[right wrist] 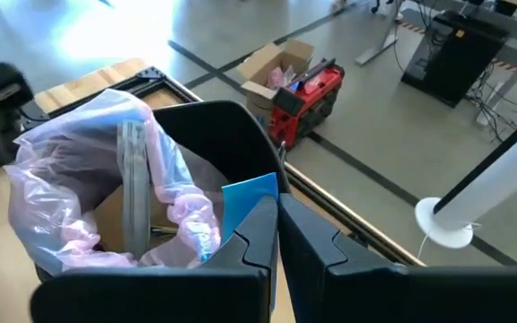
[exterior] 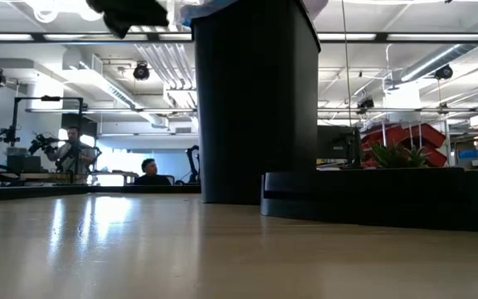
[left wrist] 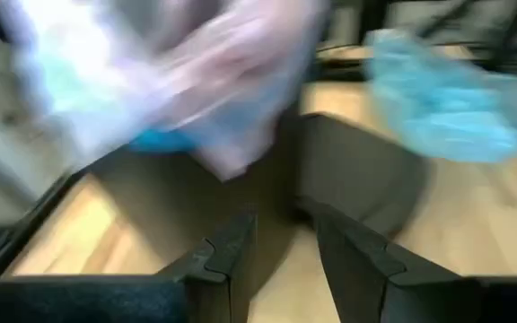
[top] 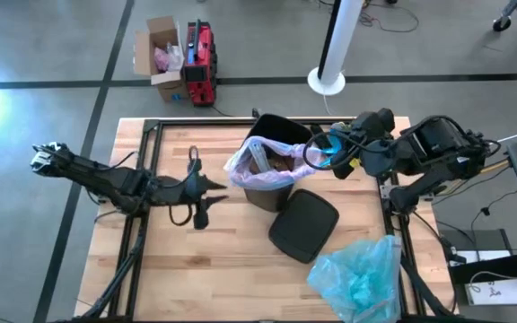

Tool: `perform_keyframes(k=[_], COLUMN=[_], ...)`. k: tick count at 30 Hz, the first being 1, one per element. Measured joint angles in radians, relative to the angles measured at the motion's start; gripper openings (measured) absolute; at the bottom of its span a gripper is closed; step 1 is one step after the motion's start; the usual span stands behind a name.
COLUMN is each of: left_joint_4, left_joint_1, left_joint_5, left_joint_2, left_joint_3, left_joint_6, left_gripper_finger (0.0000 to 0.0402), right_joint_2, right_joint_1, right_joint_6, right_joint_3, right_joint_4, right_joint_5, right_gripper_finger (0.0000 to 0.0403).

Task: Place trash/remove bag and relplace
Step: Remove the pink trash bag from the black trash bin

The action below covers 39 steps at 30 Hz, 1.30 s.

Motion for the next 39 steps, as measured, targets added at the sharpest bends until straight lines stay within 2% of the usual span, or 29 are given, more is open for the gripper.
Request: perform_keyframes(k=[1,5,12,17,24,33,39], left_joint_4=[-0.011,-0.010,0.023,0.083,0.128,0.033,0.029], left_joint_1=[0.016,0.105,0.194,0.204,0.206,0.214,0.229], left_joint_5=[0.007,0.160,0.233,0.311,0.315,0.291,0.271], left_joint_2=[-0.006,-0.050,-0.102,-0.049,-0.002,-0.098,-0.081], left_joint_3=[0.000,0.000,0.000,-0.002,-0.002,-0.002,-0.004], left_joint_6=[-0.050,-0.180,-0.257,-0.290,-0.297,-0.303,-0.340], left_gripper_finger=[0.0104,0.0095,0.0064,0.0047,0.0035,0.0038,0.0030], right_joint_2=[0.002,0.006,0.019,0.037,0.051,0.061,0.069], right_joint_1=[0.000,0.001,0.001,0.001,0.002,0.004,0.004], right_joint_6=[0.000,0.000,0.000,0.001,0.005,0.031,0.040], right_joint_3=[0.000,0.000,-0.004,-0.005,-0.009,-0.014,-0.016], right_joint_4=[0.000,0.000,0.003,0.004,0.005,0.005,0.009], right_joint_5=[-0.005,-0.035,-0.048,-0.048,-0.099,-0.130,-0.127], right_gripper_finger=[0.0002,0.0002,0.0002,0.0002,0.0002,0.0002,0.0002])
